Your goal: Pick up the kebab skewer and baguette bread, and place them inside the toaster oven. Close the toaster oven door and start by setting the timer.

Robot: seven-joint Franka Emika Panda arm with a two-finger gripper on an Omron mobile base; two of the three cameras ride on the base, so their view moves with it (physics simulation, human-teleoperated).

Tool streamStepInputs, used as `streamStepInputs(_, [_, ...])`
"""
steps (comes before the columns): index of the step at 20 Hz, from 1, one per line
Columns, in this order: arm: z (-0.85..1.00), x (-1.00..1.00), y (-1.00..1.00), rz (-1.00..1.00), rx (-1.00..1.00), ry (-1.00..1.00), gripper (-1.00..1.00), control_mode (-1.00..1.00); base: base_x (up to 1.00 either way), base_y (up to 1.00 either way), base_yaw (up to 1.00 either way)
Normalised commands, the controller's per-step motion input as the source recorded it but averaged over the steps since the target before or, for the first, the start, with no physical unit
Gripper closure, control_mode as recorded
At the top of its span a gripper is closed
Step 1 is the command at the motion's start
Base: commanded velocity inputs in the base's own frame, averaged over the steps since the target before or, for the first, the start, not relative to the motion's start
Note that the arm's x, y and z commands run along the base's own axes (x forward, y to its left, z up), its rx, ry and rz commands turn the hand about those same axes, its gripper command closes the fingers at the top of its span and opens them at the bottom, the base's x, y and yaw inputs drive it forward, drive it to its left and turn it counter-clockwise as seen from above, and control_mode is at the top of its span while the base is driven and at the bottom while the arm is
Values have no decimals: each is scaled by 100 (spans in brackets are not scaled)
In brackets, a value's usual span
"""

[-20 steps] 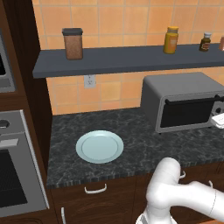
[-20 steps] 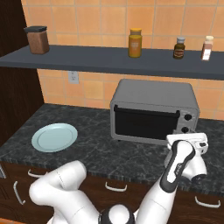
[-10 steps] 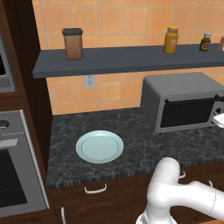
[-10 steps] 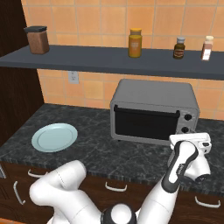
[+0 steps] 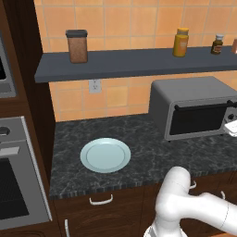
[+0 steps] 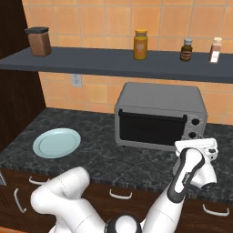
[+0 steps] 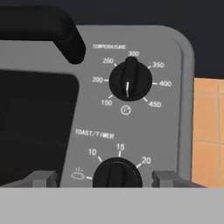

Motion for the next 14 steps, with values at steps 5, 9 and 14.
streamStepInputs(5, [-2,20,0,0,-3,-1,-100,-100,0,0,0])
streamStepInputs(9, [0,9,-1,0,-1,-2,-100,-100,0,0,0])
streamStepInputs(14, [0,1,0,0,-3,-4,-100,-100,0,0,0])
